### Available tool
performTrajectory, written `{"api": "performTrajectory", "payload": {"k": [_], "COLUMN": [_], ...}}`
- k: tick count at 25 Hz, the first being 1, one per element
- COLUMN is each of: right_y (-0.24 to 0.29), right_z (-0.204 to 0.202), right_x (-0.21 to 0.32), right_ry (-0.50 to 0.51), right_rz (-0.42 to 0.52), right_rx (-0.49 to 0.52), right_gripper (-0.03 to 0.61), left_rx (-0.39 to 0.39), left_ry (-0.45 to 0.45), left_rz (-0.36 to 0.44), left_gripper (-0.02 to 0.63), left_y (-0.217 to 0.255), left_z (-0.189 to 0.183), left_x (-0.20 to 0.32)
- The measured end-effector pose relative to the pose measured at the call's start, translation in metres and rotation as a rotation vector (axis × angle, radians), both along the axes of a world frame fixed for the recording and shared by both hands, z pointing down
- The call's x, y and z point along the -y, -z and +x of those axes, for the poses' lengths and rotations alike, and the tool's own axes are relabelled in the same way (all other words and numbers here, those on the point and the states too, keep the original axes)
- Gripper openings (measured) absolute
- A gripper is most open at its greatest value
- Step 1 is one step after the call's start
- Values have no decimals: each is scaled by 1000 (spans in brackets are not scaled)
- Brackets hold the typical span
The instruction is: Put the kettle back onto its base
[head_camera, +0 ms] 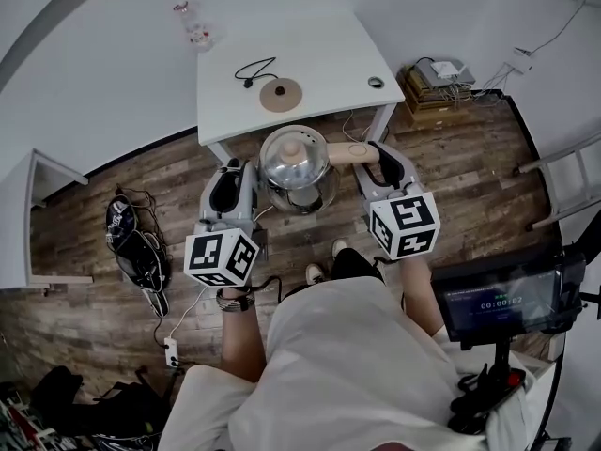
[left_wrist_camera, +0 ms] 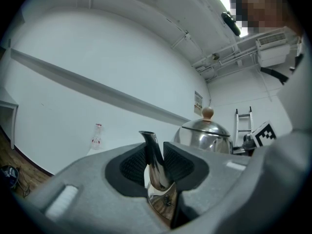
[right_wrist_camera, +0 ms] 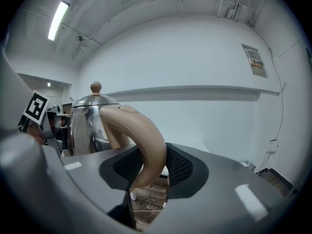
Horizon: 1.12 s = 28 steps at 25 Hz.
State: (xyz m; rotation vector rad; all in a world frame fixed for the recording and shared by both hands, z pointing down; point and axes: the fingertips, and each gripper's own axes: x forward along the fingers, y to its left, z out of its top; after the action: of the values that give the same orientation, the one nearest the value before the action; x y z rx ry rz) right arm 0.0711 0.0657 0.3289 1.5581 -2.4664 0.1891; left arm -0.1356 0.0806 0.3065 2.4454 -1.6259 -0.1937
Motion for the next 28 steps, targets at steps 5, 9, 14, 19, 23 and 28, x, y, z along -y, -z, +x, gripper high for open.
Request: {"api": "performTrajectory", "payload": {"k": [5,9,14,19,23,28], "right_y": [-3,-3,-7,-13,-20,-28], "right_z": [2,1,-6,-13,-19,-28], "right_x": [2,4,60,112,144,186], "right_ry": [-7,-4,19,41,56,76], "right_rz": [-8,-11,-14,-22,-42,-61], "right_rx": [-1,3,15,20,22,13], "right_gripper": [141,141,141,141,141,141], "left_rx": [-13,-16,-6,1,3,1], "left_ry": [-7,-5,18,37,48,68], "left_rz": [-11,-17,-18,-26,-46,-67], "left_gripper": [106,106,106,106,106,106], "left_y": [-6,-6,-7,-11,-19,-27], "left_z": [2,0,-6,-12,-18,-26], "left_x": [2,1,53,101,130,169]}}
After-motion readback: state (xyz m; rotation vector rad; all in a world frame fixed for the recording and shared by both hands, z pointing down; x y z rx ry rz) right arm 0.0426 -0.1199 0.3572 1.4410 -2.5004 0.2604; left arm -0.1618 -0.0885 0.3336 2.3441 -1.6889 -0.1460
